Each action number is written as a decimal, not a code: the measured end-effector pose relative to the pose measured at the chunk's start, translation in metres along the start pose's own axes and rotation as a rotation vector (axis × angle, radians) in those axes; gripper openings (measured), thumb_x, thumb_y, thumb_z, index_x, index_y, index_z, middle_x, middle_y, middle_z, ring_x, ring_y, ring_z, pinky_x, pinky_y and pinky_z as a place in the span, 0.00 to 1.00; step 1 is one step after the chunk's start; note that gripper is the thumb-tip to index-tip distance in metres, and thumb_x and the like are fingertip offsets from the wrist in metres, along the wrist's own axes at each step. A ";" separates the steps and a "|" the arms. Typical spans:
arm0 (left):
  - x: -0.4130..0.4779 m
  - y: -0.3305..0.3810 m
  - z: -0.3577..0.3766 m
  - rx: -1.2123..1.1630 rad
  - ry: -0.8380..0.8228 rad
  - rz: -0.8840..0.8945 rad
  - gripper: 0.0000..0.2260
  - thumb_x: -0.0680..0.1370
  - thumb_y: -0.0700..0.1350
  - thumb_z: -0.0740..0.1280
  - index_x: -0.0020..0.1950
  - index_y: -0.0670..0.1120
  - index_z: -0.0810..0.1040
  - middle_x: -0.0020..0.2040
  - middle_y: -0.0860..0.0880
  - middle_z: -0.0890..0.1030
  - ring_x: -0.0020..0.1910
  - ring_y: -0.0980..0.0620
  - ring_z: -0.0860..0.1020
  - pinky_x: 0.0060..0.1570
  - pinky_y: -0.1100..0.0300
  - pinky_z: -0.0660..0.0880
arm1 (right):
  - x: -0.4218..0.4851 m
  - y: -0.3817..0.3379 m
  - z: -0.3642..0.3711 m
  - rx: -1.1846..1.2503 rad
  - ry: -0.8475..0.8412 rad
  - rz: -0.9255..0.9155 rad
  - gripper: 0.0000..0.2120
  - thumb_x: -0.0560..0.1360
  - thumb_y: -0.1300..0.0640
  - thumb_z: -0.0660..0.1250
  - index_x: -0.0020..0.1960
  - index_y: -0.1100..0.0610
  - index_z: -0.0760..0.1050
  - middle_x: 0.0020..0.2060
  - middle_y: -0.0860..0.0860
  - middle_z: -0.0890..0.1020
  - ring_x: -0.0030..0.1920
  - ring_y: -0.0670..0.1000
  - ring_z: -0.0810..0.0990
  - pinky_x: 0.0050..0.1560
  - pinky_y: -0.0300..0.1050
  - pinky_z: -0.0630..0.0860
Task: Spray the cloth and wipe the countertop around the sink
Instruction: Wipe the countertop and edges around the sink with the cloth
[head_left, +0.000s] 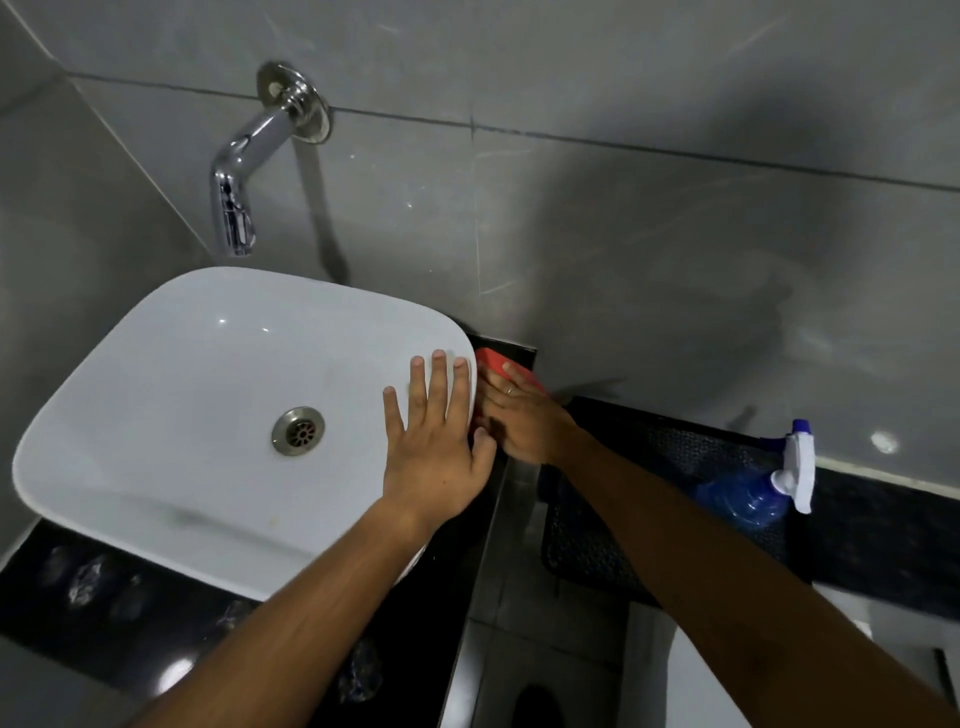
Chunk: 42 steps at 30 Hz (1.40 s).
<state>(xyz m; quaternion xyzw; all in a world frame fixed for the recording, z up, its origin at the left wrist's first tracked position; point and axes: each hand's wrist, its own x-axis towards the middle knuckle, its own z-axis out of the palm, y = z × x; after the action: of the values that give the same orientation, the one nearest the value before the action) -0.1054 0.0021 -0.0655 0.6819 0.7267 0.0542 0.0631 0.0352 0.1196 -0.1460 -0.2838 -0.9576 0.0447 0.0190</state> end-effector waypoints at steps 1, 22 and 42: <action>0.000 0.000 0.000 0.001 -0.007 -0.001 0.34 0.77 0.59 0.40 0.81 0.49 0.35 0.81 0.46 0.34 0.79 0.44 0.32 0.77 0.38 0.39 | 0.004 0.004 0.001 0.001 -0.023 -0.008 0.28 0.83 0.48 0.52 0.80 0.55 0.52 0.80 0.54 0.56 0.81 0.55 0.48 0.80 0.55 0.41; 0.001 0.004 -0.006 -0.107 -0.067 -0.050 0.30 0.80 0.55 0.40 0.81 0.50 0.37 0.82 0.47 0.36 0.79 0.47 0.33 0.77 0.41 0.35 | 0.019 0.004 0.012 -0.009 -0.122 0.107 0.30 0.82 0.45 0.49 0.81 0.48 0.42 0.82 0.50 0.46 0.81 0.53 0.40 0.79 0.57 0.40; -0.104 -0.112 -0.023 0.062 -0.132 0.253 0.32 0.79 0.62 0.34 0.82 0.51 0.41 0.83 0.47 0.43 0.81 0.44 0.37 0.75 0.38 0.39 | -0.145 -0.295 0.050 0.143 0.063 0.228 0.25 0.84 0.47 0.48 0.78 0.54 0.60 0.78 0.53 0.64 0.80 0.57 0.53 0.77 0.62 0.49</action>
<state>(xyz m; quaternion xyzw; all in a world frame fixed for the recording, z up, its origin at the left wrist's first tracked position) -0.2128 -0.1083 -0.0590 0.7716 0.6308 -0.0059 0.0823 -0.0062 -0.2090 -0.1686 -0.3901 -0.9124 0.1057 0.0640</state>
